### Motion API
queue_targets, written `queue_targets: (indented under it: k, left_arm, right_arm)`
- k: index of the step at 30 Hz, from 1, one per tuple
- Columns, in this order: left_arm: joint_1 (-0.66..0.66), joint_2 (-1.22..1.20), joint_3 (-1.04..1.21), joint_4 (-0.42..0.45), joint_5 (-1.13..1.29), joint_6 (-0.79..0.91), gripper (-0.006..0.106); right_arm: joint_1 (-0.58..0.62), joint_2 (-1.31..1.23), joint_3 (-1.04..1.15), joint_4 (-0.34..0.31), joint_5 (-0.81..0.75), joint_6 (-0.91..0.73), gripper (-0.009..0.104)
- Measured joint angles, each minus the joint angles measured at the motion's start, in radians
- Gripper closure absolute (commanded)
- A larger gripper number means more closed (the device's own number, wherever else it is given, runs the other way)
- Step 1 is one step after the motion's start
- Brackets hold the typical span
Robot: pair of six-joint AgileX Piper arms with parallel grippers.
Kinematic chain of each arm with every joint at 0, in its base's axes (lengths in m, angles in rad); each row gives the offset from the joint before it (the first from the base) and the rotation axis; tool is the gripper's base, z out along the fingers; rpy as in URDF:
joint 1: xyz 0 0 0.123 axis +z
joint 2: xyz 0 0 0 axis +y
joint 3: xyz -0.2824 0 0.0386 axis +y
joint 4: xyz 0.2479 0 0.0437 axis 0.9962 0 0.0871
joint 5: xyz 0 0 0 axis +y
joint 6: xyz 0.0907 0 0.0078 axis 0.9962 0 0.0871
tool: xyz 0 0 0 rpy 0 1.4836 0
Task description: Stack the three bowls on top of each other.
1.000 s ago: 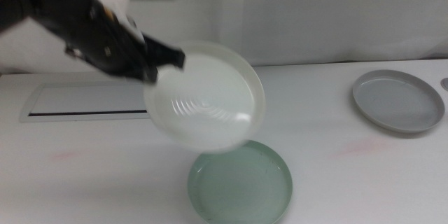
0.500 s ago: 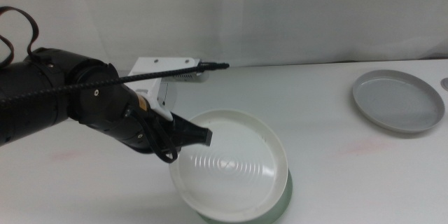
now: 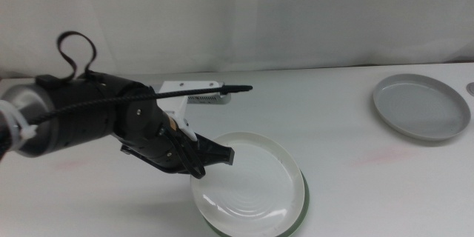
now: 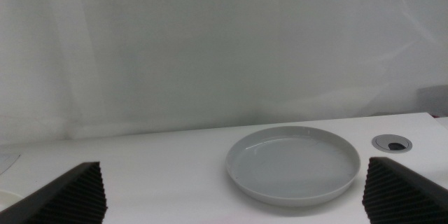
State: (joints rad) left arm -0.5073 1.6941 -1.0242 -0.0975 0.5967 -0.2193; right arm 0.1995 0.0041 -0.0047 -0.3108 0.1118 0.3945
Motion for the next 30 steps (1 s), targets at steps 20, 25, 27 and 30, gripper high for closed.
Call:
queue_targets:
  k: [20,25,27,30]
  left_arm:
    - [-0.044,0.112,0.000,-0.017,-0.063,-0.011,0.084]
    - [-0.044,0.112,0.000,-0.017,-0.063,-0.011,0.006]
    - [-0.044,0.112,0.000,-0.017,-0.063,-0.011,0.009]
    - [-0.044,0.112,0.000,-0.015,-0.063,-0.011,0.009]
  right_arm:
    - [0.000,0.000,0.000,0.000,0.000,0.003,-0.008]
    - [0.000,0.000,0.000,0.000,0.000,0.003,-0.008]
    - [0.000,0.000,0.000,0.000,0.000,0.003,-0.008]
    - [0.000,0.000,0.000,0.000,0.000,0.003,-0.008]
